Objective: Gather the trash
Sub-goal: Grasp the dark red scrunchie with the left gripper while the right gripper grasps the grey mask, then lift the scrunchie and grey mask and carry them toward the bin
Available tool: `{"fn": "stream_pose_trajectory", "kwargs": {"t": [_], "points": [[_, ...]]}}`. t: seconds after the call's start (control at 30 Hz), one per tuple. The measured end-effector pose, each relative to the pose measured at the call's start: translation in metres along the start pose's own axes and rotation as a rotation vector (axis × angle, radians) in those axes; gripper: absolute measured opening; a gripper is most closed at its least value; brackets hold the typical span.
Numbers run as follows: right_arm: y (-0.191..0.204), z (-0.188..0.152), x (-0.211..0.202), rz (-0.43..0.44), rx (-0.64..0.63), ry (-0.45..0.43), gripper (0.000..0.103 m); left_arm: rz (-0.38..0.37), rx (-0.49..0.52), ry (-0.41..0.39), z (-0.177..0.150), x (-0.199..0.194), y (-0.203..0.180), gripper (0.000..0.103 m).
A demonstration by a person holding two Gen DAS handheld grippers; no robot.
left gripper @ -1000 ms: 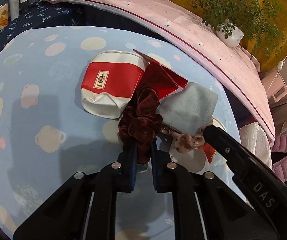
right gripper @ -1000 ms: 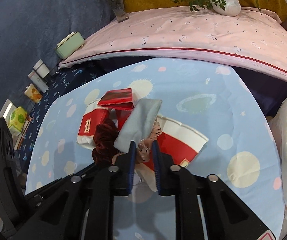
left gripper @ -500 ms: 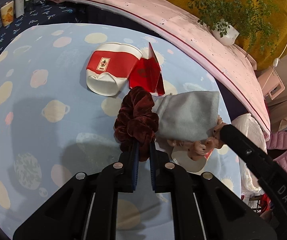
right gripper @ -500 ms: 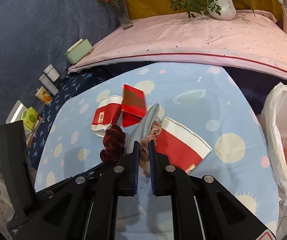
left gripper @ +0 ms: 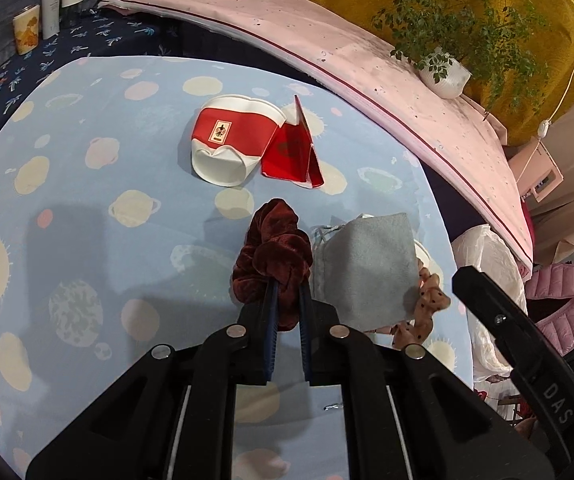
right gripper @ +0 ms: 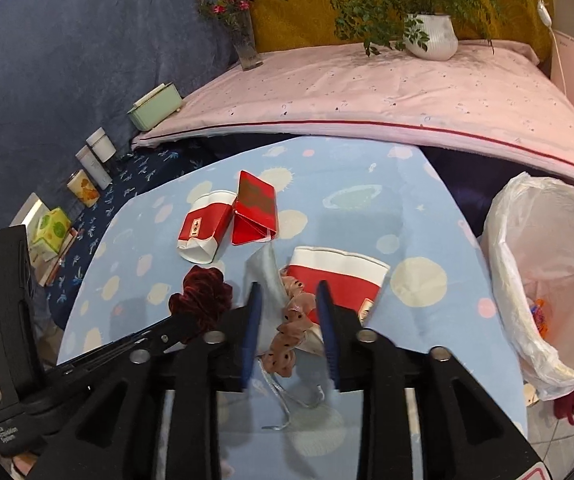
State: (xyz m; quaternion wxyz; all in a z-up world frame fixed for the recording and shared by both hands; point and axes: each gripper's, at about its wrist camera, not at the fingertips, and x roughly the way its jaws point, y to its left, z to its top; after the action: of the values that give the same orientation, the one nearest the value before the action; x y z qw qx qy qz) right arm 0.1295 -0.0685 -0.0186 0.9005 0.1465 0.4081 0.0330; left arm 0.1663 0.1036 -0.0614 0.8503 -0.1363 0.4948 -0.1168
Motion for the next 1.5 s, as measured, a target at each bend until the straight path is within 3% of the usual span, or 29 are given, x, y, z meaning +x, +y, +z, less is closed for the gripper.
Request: {"fn": "stream_pose_trajectory", "kwargs": {"t": [0.23, 0.57, 0.63, 0.67, 0.7, 0.97, 1.07, 1.13, 1.2, 1.27, 1.5], "points": [[0.014, 0.012, 0.012, 0.017, -0.040, 0.010, 0.036, 0.003, 0.009, 0.002, 0.000, 0.000, 0.001, 0.009], [0.023, 0.018, 0.066, 0.008, -0.072, 0.098, 0.035, 0.015, -0.015, -0.004, 0.009, 0.002, 0.016, 0.009], [0.025, 0.018, 0.069, 0.017, -0.076, 0.107, 0.022, 0.020, -0.016, -0.004, 0.011, 0.003, 0.018, 0.009], [0.026, 0.018, 0.069, 0.028, -0.077, 0.112, 0.008, 0.021, -0.017, -0.004, 0.012, 0.003, 0.018, 0.009], [0.027, 0.019, 0.068, 0.039, -0.077, 0.112, 0.003, 0.021, -0.019, -0.003, 0.012, 0.004, 0.018, 0.009], [0.038, 0.033, 0.033, 0.092, -0.100, 0.023, 0.001, 0.009, -0.014, -0.023, 0.017, -0.005, 0.010, 0.009], [0.036, 0.040, 0.023, 0.071, -0.096, -0.006, 0.001, 0.008, -0.008, -0.035, 0.018, -0.011, 0.006, 0.009], [0.029, 0.040, 0.026, 0.050, -0.079, 0.011, 0.007, 0.007, -0.008, -0.040, 0.018, -0.014, 0.005, 0.009], [0.022, 0.037, 0.032, 0.053, -0.065, 0.037, 0.024, 0.008, -0.006, -0.042, 0.018, -0.015, 0.005, 0.009], [0.018, 0.033, 0.038, 0.044, -0.062, 0.053, 0.033, 0.010, -0.006, -0.042, 0.018, -0.014, 0.005, 0.009], [0.016, 0.018, 0.070, 0.035, -0.076, 0.128, 0.040, 0.015, -0.002, -0.035, 0.021, -0.010, 0.006, 0.009]]}}
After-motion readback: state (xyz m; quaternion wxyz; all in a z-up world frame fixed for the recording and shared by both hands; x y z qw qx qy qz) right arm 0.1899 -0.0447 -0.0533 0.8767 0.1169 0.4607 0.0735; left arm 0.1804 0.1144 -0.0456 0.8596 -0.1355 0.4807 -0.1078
